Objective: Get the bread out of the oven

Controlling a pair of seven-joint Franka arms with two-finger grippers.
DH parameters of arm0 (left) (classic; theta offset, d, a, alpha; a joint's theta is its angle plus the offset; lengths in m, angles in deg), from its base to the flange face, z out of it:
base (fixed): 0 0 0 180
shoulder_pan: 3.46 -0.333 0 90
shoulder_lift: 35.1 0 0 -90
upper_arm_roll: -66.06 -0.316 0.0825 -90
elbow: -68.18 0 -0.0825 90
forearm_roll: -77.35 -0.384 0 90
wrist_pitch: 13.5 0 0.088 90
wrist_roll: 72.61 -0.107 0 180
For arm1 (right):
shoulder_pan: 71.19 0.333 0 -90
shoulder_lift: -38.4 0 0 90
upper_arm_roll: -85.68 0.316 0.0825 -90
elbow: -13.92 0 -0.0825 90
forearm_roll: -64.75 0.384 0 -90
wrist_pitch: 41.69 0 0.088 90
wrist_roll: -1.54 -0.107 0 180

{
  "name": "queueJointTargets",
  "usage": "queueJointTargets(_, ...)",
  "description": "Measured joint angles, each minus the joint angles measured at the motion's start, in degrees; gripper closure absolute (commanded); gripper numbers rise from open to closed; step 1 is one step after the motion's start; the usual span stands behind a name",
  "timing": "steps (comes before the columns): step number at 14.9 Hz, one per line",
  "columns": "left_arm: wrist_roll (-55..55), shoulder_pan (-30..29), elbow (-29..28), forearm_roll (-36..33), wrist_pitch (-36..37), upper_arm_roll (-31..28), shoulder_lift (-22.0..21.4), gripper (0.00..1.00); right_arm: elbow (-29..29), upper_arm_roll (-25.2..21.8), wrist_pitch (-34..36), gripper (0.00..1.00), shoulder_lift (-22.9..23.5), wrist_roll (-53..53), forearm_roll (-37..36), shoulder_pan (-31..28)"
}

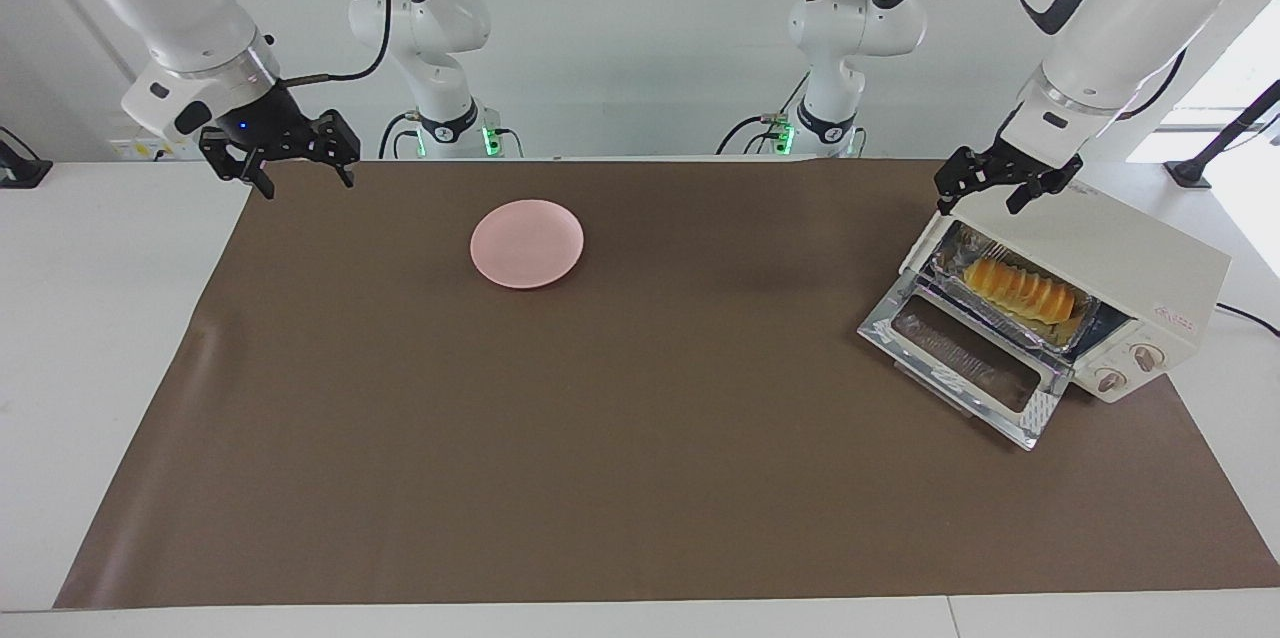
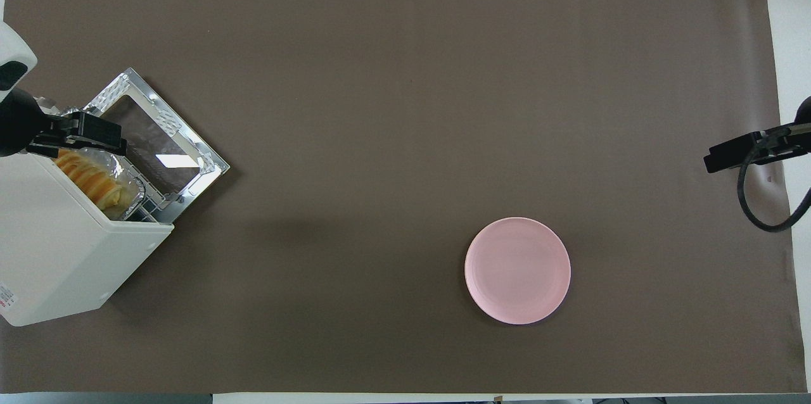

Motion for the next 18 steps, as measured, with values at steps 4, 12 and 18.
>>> queueJointTargets(4, 0.09, -0.27, -0.03, 0.01, -3.54, -0.33, 0.83, 0.00, 0.00, 0.00, 0.00, 0.00, 0.00, 0.00, 0.00, 0.00)
queueJointTargets(12, 11.94, 1.52, 24.17, -2.97, 0.75, -3.78, 27.37, 0.00, 0.00, 0.00, 0.83, 0.00, 0.00, 0.00, 0.00, 0.00)
queueJointTargets(18, 26.68, 5.00, 24.06, -7.67, 1.29, -9.98, 30.45, 0.00, 0.00, -0.03, 0.84, 0.00, 0.00, 0.00, 0.00, -0.08)
